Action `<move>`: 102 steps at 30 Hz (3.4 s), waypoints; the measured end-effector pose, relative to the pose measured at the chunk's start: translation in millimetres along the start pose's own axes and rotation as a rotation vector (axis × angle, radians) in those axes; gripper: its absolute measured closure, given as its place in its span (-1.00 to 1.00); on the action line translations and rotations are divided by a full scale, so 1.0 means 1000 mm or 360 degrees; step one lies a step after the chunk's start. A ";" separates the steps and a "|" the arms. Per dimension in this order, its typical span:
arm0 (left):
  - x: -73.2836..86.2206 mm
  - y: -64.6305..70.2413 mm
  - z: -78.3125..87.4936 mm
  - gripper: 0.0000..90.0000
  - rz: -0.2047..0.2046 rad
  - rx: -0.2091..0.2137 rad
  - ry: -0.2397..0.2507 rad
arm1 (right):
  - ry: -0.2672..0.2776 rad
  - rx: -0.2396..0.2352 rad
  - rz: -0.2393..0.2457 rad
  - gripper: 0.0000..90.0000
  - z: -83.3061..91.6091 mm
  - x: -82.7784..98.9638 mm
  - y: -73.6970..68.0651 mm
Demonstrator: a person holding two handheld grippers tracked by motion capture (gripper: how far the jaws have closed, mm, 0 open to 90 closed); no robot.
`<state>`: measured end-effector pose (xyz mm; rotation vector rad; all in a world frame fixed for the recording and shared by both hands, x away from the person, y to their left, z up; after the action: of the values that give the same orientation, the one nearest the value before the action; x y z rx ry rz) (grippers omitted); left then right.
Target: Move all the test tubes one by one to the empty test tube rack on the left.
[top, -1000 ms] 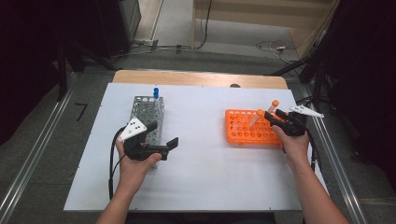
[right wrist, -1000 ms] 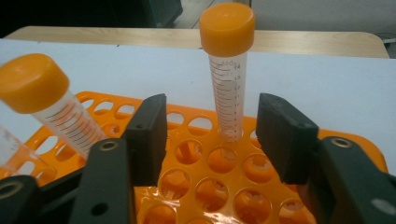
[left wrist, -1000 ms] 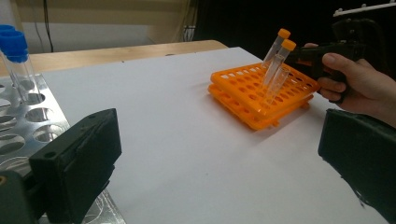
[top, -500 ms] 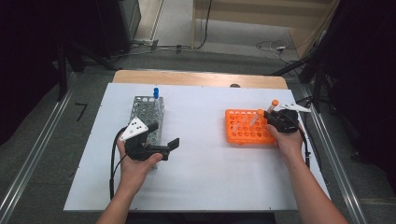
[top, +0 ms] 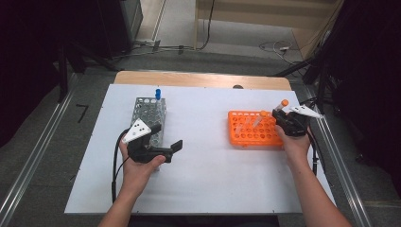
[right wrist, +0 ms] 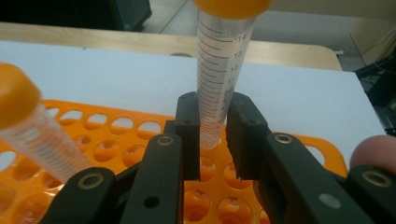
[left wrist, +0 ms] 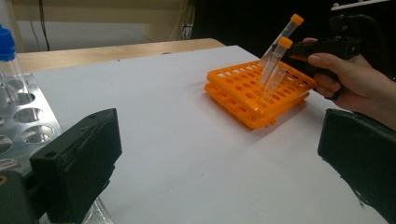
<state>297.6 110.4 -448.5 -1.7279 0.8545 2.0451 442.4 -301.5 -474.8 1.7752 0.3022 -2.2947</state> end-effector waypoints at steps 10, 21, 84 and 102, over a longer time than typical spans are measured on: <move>-0.001 0.003 -0.001 -1.00 -0.0011 0.0011 0.0004 | 0.0035 -0.0099 0.0017 0.63 0.037 -0.007 -0.010; -0.001 0.009 -0.003 -1.00 -0.0028 0.0034 -0.0004 | 0.0026 -0.0244 0.0045 0.63 0.074 0.008 -0.036; 0.026 0.100 -0.041 0.45 -0.0289 0.0581 -0.0133 | -0.0133 -0.1133 0.0384 0.63 0.109 0.040 -0.224; 0.018 0.089 -0.037 0.66 -0.0319 0.0468 -0.0054 | -0.0118 -0.1194 0.0315 0.35 0.111 0.036 -0.217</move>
<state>269.5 16.8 -448.5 -1.5464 0.8822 1.7186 266.7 -129.5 -476.4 1.2629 0.8048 -1.7585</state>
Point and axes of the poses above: each handheld gripper's, and its own axes: z roughly backward along the jaws, x roughly out of its underside, y roughly to its right, the point moved 5 cm from there along -z, roughly forward along the jaws, and after that the axes turned 12 degrees about y, right-handed, at the moved point
